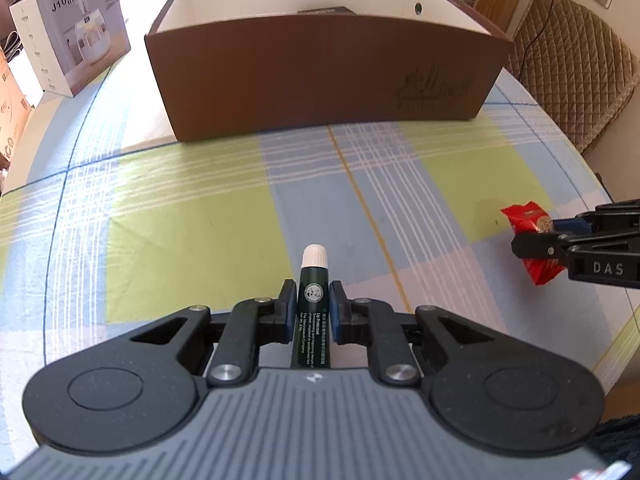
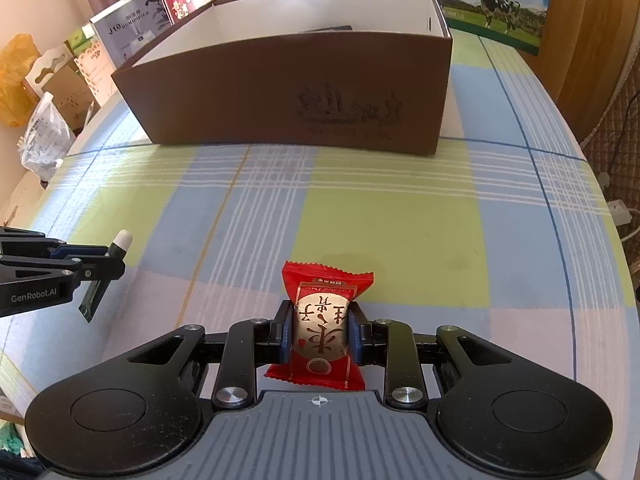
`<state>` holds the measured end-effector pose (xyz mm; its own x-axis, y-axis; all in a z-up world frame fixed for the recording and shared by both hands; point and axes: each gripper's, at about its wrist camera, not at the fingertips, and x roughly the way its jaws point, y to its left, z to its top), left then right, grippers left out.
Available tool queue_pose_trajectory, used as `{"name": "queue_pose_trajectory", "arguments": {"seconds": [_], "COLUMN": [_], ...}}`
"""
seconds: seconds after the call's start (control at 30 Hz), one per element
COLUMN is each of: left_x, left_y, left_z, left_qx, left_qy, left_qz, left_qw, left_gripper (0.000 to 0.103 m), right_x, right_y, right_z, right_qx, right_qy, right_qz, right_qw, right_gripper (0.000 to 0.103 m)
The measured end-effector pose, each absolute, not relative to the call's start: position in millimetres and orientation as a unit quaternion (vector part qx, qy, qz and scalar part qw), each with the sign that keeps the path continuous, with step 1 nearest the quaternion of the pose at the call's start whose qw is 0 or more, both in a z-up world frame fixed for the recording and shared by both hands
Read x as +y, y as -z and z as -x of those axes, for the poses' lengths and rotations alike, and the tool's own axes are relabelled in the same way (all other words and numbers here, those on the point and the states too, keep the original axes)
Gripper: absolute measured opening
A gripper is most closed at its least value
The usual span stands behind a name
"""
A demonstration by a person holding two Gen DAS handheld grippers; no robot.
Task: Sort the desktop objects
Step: 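Lift and carry the green tube and red snack over the brown box with both tools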
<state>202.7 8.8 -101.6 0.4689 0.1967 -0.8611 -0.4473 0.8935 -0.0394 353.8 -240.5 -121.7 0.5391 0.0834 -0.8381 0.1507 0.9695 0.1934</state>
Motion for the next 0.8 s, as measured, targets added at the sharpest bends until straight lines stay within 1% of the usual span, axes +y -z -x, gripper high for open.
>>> {"name": "queue_pose_trajectory", "arguments": {"seconds": [0.53, 0.8], "left_x": [20, 41], "left_y": [64, 36], "left_z": [-227, -256], "left_qx": [0.436, 0.402], "left_qy": [-0.171, -0.175], "left_qz": [0.124, 0.108], "left_qw": [0.875, 0.892], "left_gripper": [0.013, 0.013], "right_x": [-239, -248], "right_y": [93, 69], "right_z": [-374, -407], "right_qx": [0.451, 0.427], "right_qy": [-0.006, -0.023], "right_qz": [-0.118, -0.105], "right_qw": [0.885, 0.898], "right_gripper": [0.024, 0.024]}}
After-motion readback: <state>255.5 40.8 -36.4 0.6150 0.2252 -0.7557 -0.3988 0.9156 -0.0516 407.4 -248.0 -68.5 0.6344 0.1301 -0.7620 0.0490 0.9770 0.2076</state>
